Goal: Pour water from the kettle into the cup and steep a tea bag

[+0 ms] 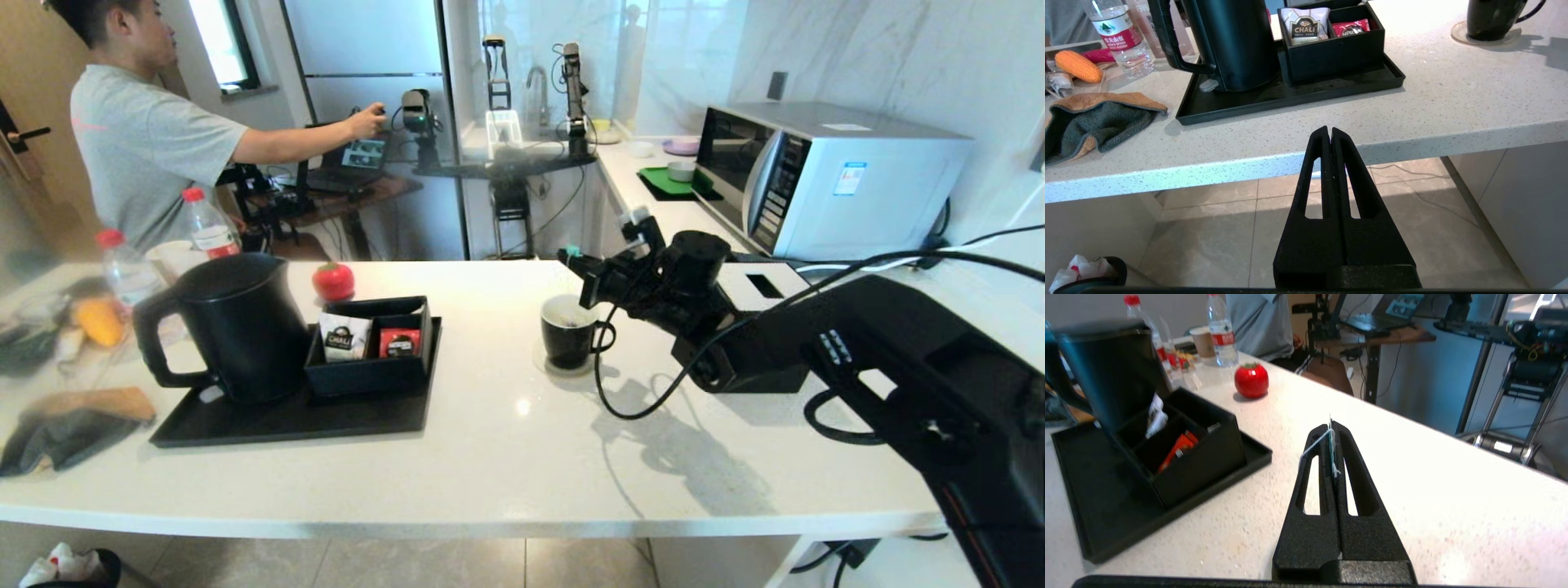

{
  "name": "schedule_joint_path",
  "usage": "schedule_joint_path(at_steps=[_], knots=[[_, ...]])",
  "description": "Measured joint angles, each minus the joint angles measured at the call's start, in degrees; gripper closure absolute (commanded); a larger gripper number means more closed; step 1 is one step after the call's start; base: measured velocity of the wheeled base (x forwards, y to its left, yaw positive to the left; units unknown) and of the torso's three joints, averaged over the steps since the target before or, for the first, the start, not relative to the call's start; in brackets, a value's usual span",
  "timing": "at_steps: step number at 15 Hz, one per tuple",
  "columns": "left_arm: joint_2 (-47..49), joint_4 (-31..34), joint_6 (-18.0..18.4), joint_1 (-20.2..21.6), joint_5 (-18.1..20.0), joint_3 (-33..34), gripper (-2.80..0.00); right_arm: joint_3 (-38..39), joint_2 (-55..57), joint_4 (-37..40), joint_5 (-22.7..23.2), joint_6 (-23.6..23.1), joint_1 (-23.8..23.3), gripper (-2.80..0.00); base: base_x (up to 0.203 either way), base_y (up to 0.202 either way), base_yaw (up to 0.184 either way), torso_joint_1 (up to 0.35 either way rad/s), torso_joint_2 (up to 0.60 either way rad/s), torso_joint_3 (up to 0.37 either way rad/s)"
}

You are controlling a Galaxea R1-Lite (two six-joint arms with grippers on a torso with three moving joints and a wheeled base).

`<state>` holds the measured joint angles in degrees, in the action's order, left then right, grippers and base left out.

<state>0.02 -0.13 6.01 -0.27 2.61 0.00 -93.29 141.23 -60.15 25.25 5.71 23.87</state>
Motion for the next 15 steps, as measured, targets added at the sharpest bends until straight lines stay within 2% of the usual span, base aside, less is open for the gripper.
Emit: schedule_joint_path(at_steps=[6, 15], knots=[[0.0, 0.0, 0.0, 0.0, 0.0, 0.0, 0.0, -0.7, 3.0, 0.0, -0.1, -0.4, -0.7, 0.0, 0.0, 0.0, 0.0, 0.0, 0.0, 0.0], [0.0, 0.0, 0.0, 0.0, 0.0, 0.0, 0.0, -1.5, -5.6, 4.0, 0.0, -0.3, -2.3, 0.0, 0.0, 0.0, 0.0, 0.0, 0.0, 0.0]])
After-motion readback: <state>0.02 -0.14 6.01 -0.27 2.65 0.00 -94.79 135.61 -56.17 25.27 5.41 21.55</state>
